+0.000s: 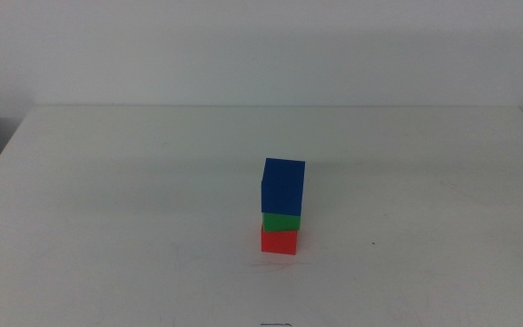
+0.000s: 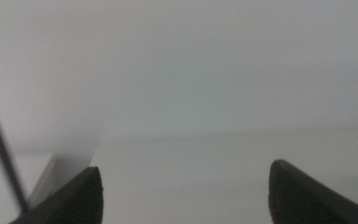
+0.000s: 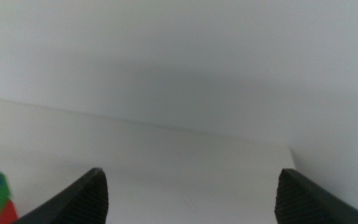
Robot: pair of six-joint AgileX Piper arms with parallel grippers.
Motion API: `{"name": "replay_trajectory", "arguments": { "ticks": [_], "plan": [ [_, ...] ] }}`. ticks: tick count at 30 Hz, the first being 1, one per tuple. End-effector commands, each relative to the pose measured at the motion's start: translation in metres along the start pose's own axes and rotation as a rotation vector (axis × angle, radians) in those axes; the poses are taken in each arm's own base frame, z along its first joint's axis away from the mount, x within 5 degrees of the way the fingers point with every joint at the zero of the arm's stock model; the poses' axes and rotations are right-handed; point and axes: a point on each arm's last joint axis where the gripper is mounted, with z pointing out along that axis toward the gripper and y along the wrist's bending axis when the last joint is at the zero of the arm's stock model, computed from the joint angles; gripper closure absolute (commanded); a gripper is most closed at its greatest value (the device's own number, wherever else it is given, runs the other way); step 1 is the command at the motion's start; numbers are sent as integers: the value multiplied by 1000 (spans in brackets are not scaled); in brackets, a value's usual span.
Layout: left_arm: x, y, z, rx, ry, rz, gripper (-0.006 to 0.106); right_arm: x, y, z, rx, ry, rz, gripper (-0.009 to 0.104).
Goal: Stack red cubes first, then green, then blue cubes in a specific spot.
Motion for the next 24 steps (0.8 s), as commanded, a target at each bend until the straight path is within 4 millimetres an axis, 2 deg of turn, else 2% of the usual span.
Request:
{"name": "replay_trajectory", "arguments": {
  "ticks": [1, 7, 13, 17, 24],
  "plan": [
    [-7, -3, 3, 27, -213, -25, 12, 7, -3, -8, 52, -80, -20, 11],
    [37, -6, 12, 60, -329, -127, 12, 70, 0, -22, 114, -61, -9, 11],
    [83, -7, 10, 59, -300, -124, 12, 122, 5, -20, 137, -37, -5, 11],
    [102, -8, 8, 59, -299, -124, 12, 140, 7, -16, 134, -80, -11, 11],
    [128, -8, 8, 59, -287, -124, 12, 153, 11, -7, 124, -225, -22, 11]
  ]
}}
